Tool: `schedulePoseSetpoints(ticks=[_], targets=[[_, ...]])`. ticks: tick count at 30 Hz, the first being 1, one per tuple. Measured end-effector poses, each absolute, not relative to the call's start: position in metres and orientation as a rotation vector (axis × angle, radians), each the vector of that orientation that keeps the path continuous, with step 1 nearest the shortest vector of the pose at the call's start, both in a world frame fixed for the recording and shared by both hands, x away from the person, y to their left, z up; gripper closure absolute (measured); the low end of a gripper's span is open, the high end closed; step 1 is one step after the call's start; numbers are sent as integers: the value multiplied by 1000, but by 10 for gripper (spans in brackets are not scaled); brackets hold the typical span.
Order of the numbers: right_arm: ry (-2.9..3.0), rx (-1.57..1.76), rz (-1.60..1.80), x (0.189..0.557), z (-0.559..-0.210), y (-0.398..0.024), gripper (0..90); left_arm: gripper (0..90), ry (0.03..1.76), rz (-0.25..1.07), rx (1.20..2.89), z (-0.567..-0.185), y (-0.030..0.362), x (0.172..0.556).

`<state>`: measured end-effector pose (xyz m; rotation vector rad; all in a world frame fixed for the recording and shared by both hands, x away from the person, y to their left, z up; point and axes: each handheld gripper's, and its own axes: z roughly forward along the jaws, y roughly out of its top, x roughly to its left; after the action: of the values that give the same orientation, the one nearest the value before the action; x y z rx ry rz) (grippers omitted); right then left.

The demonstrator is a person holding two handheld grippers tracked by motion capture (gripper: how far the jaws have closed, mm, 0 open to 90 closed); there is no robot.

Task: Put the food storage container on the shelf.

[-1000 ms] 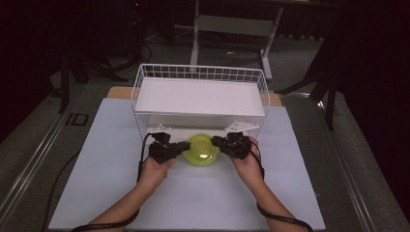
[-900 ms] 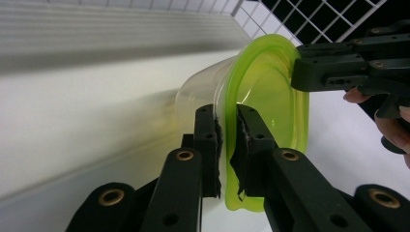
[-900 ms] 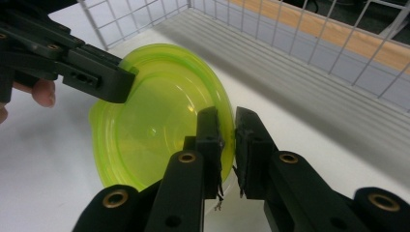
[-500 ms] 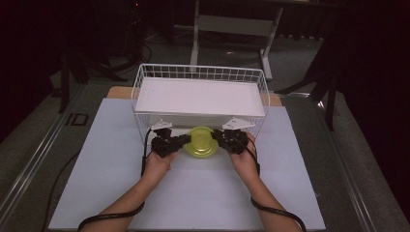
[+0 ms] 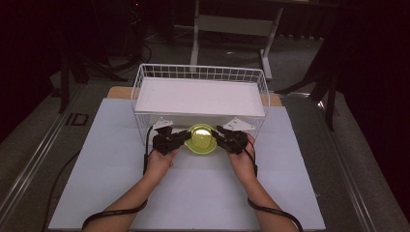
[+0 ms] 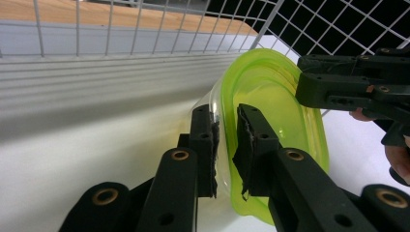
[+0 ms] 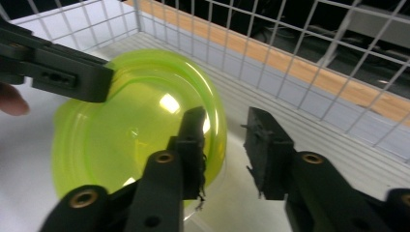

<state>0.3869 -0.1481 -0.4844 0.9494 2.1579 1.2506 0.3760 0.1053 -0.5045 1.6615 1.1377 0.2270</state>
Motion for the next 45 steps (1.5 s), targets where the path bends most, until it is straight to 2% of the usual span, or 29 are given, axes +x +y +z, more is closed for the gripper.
schedulePoseSetpoints(ticks=[4, 12, 17, 21, 29, 35, 38, 40, 42, 45], targets=[[2142, 979, 1247, 390, -490, -148, 619, 691, 1139, 264, 1667, -509, 106, 379], [2134, 963, 1238, 388, -488, -141, 558, 573, 1132, 317, 1632, -512, 106, 378], [2129, 949, 1281, 379, -482, -138, 537, 494, 1122, 289, 1610, -509, 108, 372], [2142, 922, 1300, 366, -479, -135, 534, 454, 1097, 303, 1611, -504, 111, 364], [2156, 972, 1328, 345, -480, -138, 548, 446, 1072, 308, 1615, -495, 124, 344], [2179, 1006, 1316, 333, -486, -142, 559, 369, 1026, 279, 1643, -493, 132, 324], [2206, 1019, 1304, 328, -490, -141, 572, 269, 969, 281, 1682, -492, 135, 312], [2219, 1009, 1295, 325, -493, -141, 583, 234, 969, 274, 1672, -491, 138, 306], [2217, 1016, 1291, 323, -495, -141, 593, 132, 983, 288, 1675, -490, 139, 300], [2230, 1039, 1286, 322, -499, -140, 615, 75, 970, 293, 1671, -490, 142, 291]])
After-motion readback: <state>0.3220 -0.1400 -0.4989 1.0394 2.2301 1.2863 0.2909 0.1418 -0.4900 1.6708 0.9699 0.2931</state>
